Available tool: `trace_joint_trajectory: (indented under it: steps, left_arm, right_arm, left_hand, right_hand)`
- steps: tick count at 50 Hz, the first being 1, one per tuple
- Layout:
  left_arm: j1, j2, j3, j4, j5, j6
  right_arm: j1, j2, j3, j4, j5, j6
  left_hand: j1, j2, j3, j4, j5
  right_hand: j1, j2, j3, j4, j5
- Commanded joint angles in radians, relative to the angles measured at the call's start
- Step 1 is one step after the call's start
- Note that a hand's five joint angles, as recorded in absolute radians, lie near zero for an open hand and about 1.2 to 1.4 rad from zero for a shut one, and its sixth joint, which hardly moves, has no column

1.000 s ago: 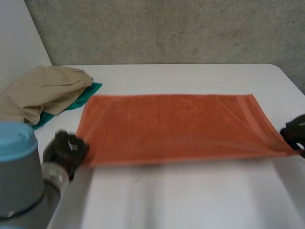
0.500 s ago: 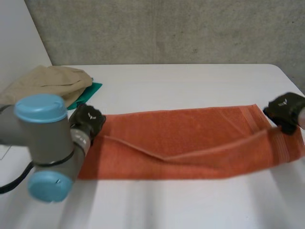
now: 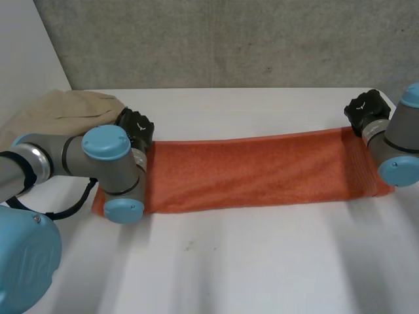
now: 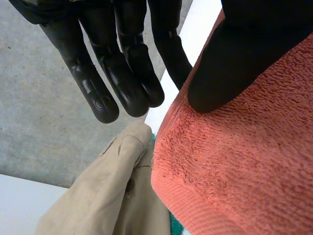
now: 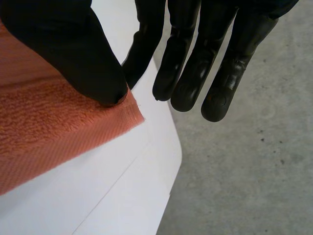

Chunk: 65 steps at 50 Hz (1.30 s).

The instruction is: Fold the laundry.

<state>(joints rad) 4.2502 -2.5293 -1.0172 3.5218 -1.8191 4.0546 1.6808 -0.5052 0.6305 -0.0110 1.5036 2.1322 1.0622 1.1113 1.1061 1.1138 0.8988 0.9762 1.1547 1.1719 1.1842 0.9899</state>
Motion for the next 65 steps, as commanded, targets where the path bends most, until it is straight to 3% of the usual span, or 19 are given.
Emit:
trace_joint_trajectory:
  steps: [1,7,11,16,19,23,31,47,49,50,61,65]
  left_arm:
    - [0.0,-0.008,-0.014,0.083,-0.008,0.003]
    - [-0.009,0.065,-0.086,0.187,-0.019,-0.005]
    - [-0.009,0.151,-0.165,0.21,-0.032,-0.009]
    - [-0.022,0.265,-0.318,0.203,-0.032,-0.025]
    - [-0.033,0.337,-0.406,0.201,-0.025,-0.057]
    - [-0.049,0.447,-0.549,0.201,-0.017,-0.185]
    - [-0.062,0.541,-0.676,0.198,0.0,-0.403]
    - [-0.05,0.54,-0.702,0.198,0.029,-0.437]
    - [-0.052,0.54,-0.702,0.198,0.027,-0.437]
    - [-0.053,0.54,-0.704,0.198,0.027,-0.437]
    - [-0.049,0.541,-0.704,0.198,0.026,-0.437]
    - [-0.049,0.546,-0.704,0.198,0.024,-0.436]
  right_arm:
    - [0.022,0.037,-0.052,-0.014,0.038,0.014]
    - [0.045,-0.038,-0.02,-0.003,0.064,0.095]
    - [0.04,-0.185,0.083,0.04,0.046,0.233]
    - [-0.025,-0.386,0.262,0.138,-0.081,0.337]
    - [-0.073,-0.438,0.345,0.196,-0.149,0.342]
    - [-0.137,-0.504,0.492,0.314,-0.253,0.336]
    - [-0.223,-0.51,0.684,0.272,-0.318,0.308]
    - [-0.237,-0.403,0.758,0.048,-0.335,0.238]
    - [-0.239,-0.398,0.756,0.034,-0.33,0.238]
    - [-0.239,-0.394,0.753,0.02,-0.327,0.244]
    - [-0.312,-0.409,0.756,-0.058,-0.29,0.244]
    - [-0.394,-0.411,0.727,-0.066,-0.276,0.221]
  left_hand:
    - [-0.888,-0.937,-0.932,-0.939,-0.899]
    - [-0.888,-0.937,-0.932,-0.939,-0.899]
    - [-0.888,-0.937,-0.932,-0.939,-0.899]
    - [-0.888,-0.937,-0.932,-0.939,-0.899]
    - [-0.888,-0.937,-0.932,-0.939,-0.899]
    - [-0.888,-0.937,-0.932,-0.939,-0.899]
    - [-0.888,-0.937,-0.932,-0.939,-0.899]
    - [-0.888,-0.937,-0.932,-0.939,-0.899]
    - [-0.888,-0.937,-0.932,-0.939,-0.899]
    - [-0.888,-0.937,-0.932,-0.939,-0.899]
    - [-0.888,-0.937,-0.932,-0.939,-0.899]
    - [-0.888,-0.937,-0.932,-0.939,-0.899]
  right_hand:
    - [-0.802,-0.98,-0.997,-1.01,-0.99]
    - [-0.802,-0.98,-0.997,-1.01,-0.99]
    - [-0.802,-0.98,-0.997,-1.01,-0.99]
    - [-0.802,-0.98,-0.997,-1.01,-0.99]
    - [-0.802,-0.98,-0.997,-1.01,-0.99]
    - [-0.802,-0.98,-0.997,-1.01,-0.99]
    - [-0.715,-0.894,-0.911,-0.923,-0.903]
    - [-0.316,-0.495,-0.512,-0.524,-0.504]
    - [-0.091,-0.27,-0.287,-0.299,-0.28]
    - [0.415,0.236,0.219,0.207,0.227]
    - [0.42,0.242,0.224,0.212,0.232]
    - [0.42,0.242,0.224,0.212,0.232]
